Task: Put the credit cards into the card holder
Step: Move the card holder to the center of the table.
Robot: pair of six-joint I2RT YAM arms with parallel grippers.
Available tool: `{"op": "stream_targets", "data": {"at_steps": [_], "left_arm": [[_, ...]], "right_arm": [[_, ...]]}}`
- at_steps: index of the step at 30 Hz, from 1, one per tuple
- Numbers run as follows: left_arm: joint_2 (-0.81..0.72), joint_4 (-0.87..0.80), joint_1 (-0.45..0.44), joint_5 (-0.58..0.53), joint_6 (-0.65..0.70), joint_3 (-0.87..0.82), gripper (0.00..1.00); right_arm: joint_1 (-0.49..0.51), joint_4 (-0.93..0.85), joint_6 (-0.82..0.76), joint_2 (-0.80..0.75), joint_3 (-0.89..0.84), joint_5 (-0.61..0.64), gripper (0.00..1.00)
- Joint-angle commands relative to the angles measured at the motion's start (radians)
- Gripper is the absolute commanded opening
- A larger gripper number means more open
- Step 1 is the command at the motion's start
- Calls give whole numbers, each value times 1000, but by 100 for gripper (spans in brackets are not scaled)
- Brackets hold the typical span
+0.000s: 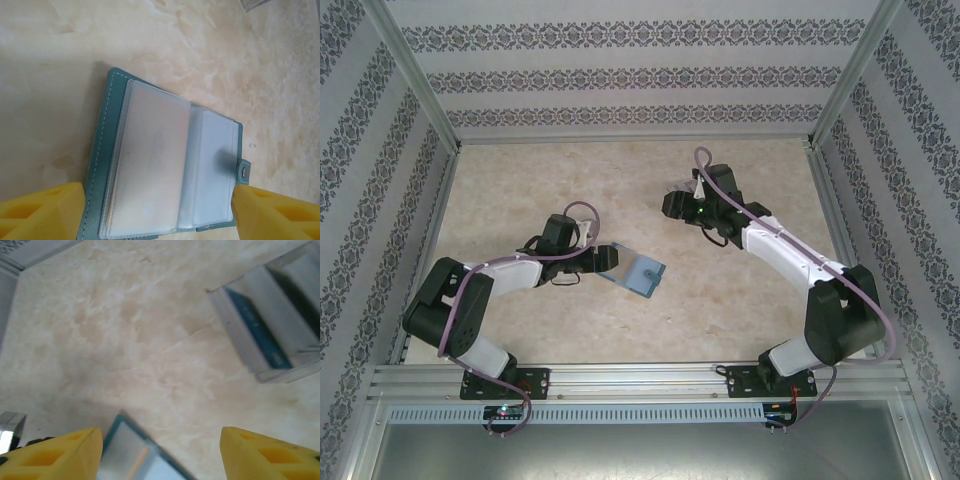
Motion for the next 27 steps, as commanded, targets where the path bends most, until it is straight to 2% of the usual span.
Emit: {"op": "stream_targets", "data": {"at_steps": [1, 5, 8, 16, 23, 27], "left_arm": [[46, -24, -15, 52, 31, 23, 76], [60, -27, -21, 72, 5, 31, 76], [55, 8, -26, 126, -23, 26, 76], [78, 59, -90, 200, -49, 44, 75], [68, 140, -150, 188, -66, 27, 72], [2, 105, -150, 100, -42, 9, 71]], "right_arm": [[-33, -114, -207, 80, 104, 91, 63], [-37, -224, -348, 218, 258, 123, 63], [-38, -214, -435, 272, 292, 82, 64], [-54, -261, -586, 421, 398, 114, 69], [-69, -271, -634, 471, 437, 277, 69], [-87, -263, -626, 471, 448, 283, 70]]}}
